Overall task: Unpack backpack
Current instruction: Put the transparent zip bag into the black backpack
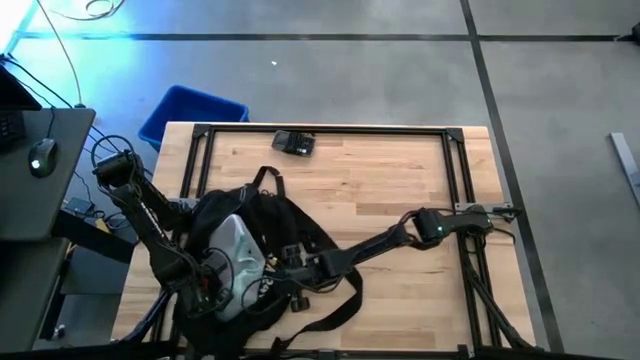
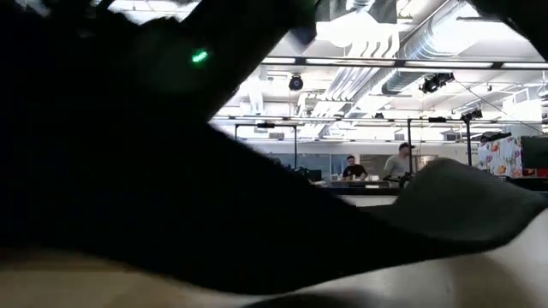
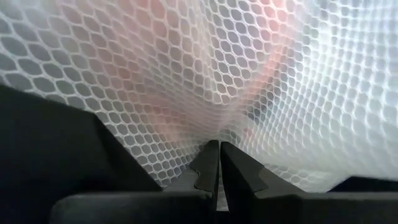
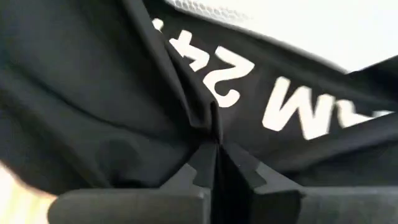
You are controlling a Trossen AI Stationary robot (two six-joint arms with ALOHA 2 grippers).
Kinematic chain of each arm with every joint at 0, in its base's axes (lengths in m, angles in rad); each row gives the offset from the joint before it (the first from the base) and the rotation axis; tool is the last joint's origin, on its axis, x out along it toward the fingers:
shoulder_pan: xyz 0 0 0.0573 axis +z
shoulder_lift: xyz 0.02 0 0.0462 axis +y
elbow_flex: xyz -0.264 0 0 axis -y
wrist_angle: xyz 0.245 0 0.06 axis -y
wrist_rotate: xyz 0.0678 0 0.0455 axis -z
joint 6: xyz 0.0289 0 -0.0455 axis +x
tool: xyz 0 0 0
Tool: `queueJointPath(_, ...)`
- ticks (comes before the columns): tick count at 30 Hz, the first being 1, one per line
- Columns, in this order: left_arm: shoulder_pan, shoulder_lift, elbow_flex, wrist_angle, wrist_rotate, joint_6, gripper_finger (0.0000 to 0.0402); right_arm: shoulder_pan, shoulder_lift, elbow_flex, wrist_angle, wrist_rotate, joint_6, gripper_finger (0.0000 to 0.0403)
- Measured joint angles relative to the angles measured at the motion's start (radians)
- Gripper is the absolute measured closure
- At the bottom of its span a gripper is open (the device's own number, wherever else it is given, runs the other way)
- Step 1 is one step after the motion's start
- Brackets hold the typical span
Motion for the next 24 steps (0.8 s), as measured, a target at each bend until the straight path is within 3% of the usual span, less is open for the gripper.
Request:
queueJointPath(6, -0.002, 0.0, 0.0, 0.066, -0.107, 0.073, 0.0401, -0.023, -0.205, 0.008, -0.144, 0.031, -0.036, 0.0403)
queueJointPath(13, 0.048, 0.02, 0.0, 0.205, -0.289, 0.239, 0.0401, -0.027, -0.293, 0.003, -0.312, 0.09, 0.027, 0.0403)
queueJointPath(19, 0.128, 0.12, 0.0, 0.288, -0.306, 0.371, 0.0401, 0.014, -0.36, 0.004, -0.331, 0.272, 0.053, 0.0403)
queueJointPath(24, 0.187, 0.24, 0.005, 0.373, -0.317, 0.413, 0.0401, 0.033, -0.426, 0.007, -0.314, 0.307, 0.13, 0.0403)
